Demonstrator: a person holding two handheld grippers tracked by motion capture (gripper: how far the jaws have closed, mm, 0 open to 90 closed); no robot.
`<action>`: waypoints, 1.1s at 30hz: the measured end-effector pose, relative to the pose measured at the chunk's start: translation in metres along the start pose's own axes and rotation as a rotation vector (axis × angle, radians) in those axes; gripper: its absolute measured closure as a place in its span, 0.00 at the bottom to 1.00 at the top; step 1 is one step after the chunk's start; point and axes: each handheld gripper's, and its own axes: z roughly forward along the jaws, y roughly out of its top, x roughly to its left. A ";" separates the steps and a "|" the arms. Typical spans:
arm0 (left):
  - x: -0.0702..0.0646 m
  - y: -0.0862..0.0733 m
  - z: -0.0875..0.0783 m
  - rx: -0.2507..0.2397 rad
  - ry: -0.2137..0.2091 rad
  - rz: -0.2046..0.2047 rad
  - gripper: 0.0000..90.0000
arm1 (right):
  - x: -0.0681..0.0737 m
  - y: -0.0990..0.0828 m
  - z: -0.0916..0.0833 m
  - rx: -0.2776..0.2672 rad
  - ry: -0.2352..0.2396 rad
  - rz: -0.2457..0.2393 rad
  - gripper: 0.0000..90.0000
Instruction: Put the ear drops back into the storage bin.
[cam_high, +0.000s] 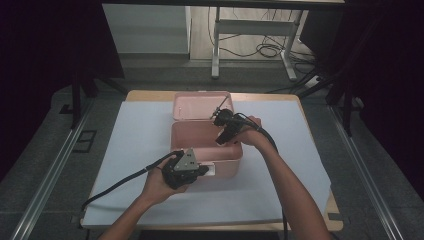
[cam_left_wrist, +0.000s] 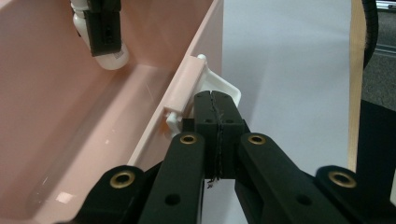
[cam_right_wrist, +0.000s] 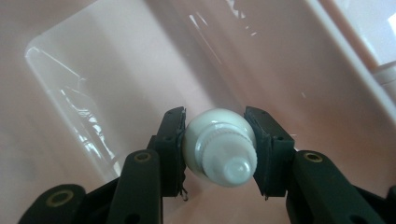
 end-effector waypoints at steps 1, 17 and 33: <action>0.000 0.000 0.000 0.000 0.000 0.000 1.00 | 0.000 0.000 0.000 0.000 0.002 -0.001 0.67; 0.000 0.000 0.000 0.001 0.000 -0.001 1.00 | 0.000 0.005 0.004 0.036 -0.024 -0.014 0.67; 0.000 0.000 0.000 0.001 0.000 0.001 1.00 | 0.004 0.010 0.012 0.065 -0.026 -0.038 0.67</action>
